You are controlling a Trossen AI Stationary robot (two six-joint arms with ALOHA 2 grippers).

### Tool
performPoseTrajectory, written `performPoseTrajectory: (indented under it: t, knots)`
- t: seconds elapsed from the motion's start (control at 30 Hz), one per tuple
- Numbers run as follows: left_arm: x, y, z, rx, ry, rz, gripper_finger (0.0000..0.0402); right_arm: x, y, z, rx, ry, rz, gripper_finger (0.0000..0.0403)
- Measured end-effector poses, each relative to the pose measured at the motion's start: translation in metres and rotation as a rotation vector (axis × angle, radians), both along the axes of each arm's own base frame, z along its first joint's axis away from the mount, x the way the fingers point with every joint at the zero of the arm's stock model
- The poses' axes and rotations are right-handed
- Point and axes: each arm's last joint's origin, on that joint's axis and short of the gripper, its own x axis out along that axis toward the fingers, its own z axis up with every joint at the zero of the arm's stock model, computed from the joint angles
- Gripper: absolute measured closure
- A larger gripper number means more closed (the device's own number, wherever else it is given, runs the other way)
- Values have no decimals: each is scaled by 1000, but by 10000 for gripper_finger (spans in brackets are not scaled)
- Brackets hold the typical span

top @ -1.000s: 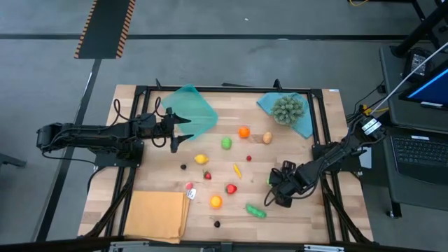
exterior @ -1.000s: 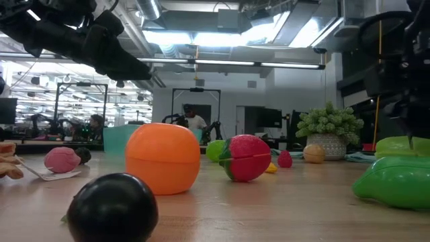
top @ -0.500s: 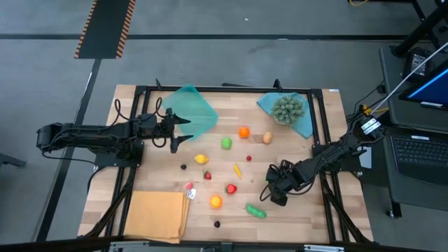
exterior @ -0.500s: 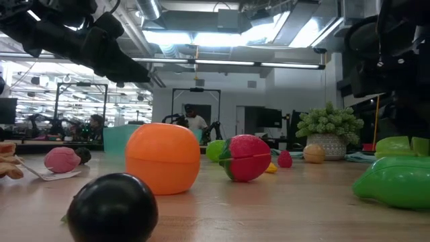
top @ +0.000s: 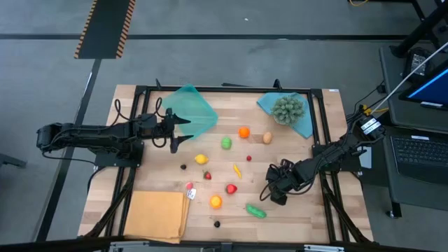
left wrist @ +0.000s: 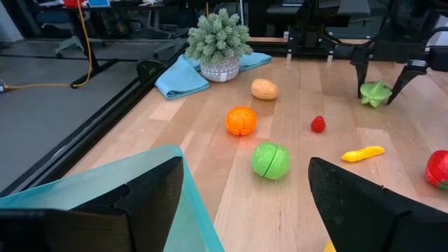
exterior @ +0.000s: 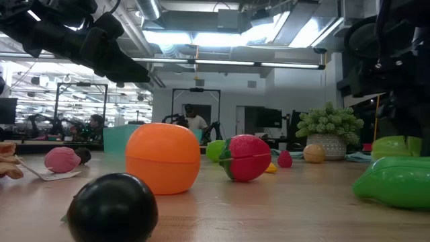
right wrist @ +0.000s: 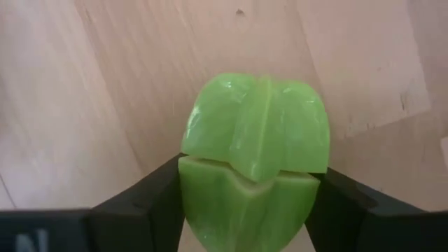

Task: Pick and placing Produce into tupperware
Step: Put the green starfruit into the blue bin

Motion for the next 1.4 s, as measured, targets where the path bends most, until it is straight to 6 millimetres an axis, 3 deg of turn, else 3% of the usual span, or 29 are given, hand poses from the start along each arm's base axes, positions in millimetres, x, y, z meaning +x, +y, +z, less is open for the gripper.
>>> performPoseTrajectory:
  t: [0.23, 0.9, 1.13, 1.4]
  knots:
    - [0, 0, 0, 0, 0, 0, 101, 0, -1, 0, -13, -9, -4, 161]
    - [0, 0, 0, 0, -1, 0, 101, 12, -12, 6, -3, -85, -35, 175]
    - [0, 0, 0, 1, -1, 0, 101, 10, -23, 33, -35, -212, -25, 175]
    - [0, 0, 0, 2, -5, 0, 101, -6, -47, 87, -167, -455, -4, 175]
